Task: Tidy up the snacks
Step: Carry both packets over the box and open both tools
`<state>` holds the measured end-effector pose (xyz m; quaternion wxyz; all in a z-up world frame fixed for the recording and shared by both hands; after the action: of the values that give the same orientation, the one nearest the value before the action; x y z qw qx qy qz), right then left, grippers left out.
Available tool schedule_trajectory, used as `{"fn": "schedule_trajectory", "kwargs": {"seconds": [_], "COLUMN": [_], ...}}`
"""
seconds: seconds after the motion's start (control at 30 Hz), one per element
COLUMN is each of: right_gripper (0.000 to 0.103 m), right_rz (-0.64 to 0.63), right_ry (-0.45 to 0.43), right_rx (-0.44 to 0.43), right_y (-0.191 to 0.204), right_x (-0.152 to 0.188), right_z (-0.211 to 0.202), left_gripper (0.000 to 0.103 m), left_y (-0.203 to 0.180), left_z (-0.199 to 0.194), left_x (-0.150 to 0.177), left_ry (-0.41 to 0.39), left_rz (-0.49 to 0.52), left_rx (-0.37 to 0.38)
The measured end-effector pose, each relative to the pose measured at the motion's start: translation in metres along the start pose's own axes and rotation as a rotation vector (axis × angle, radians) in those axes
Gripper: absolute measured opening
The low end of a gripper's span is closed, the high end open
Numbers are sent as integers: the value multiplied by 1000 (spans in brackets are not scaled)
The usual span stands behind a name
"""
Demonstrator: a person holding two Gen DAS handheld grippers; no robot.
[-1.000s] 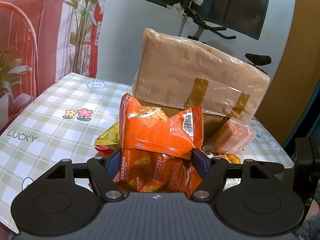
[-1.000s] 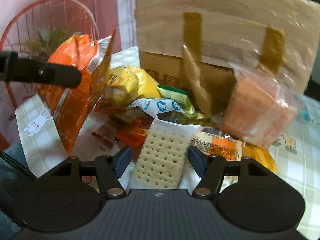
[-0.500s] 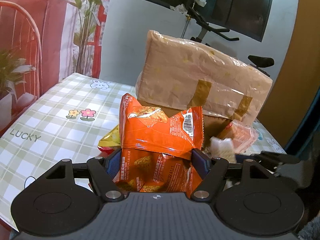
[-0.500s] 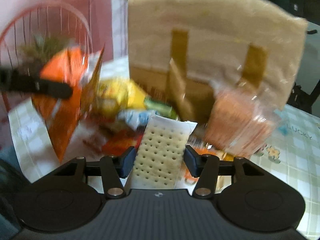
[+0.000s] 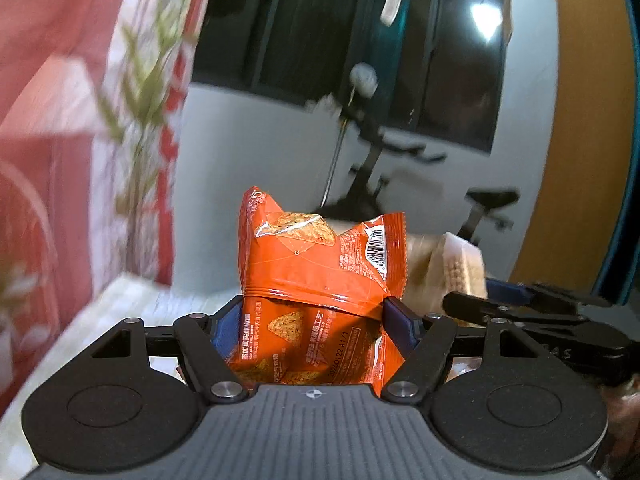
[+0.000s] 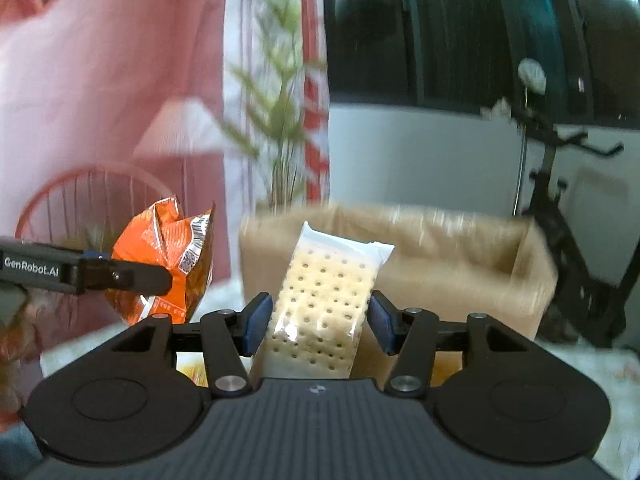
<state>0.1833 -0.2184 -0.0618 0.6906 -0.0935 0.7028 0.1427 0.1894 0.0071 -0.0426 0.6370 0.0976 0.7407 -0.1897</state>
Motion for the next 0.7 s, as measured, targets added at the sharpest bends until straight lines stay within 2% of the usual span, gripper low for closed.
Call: {"fn": "schedule_trajectory", "kwargs": {"seconds": [0.1, 0.2, 0.27, 0.37, 0.5, 0.6, 0.7], "right_gripper": [55, 55, 55, 55, 55, 56, 59], "right_rz": [-25, -36, -20, -4, 27, 8, 14], "right_ry": [-51, -48, -20, 47, 148, 202, 227], "right_rx": [19, 64, 105, 156, 176, 169, 179], "right_y": [-16, -37, -51, -69, -81, -79, -81], "right_x": [-30, -44, -44, -37, -21, -11, -5], "right_z": [14, 36, 54, 77, 97, 101, 96], "left_gripper": [76, 76, 76, 76, 78, 81, 84], "left_y": [-12, -24, -32, -36, -36, -31, -23], "left_z": [22, 55, 82, 118, 156, 168, 168], "left_x": [-29, -45, -50, -45, -28, -15, -8], "left_ry": [-64, -82, -62, -16, 95, 147, 160], "left_rz": [14, 14, 41, 57, 40, 59, 53], "left_rx": [23, 49, 60, 34, 18, -9, -20]}}
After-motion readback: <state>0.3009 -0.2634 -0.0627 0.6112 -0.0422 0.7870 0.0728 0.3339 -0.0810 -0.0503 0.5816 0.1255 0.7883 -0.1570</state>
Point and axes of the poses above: each gripper's, at about its wrist camera, not at the fingertips, and z roughly the way its jaws point, y to its left, x to its underside, the point moved 3 cm from there along z, roughly the way its jaws point, and after that the axes turned 10 degrees about -y, right-handed, at the moved point
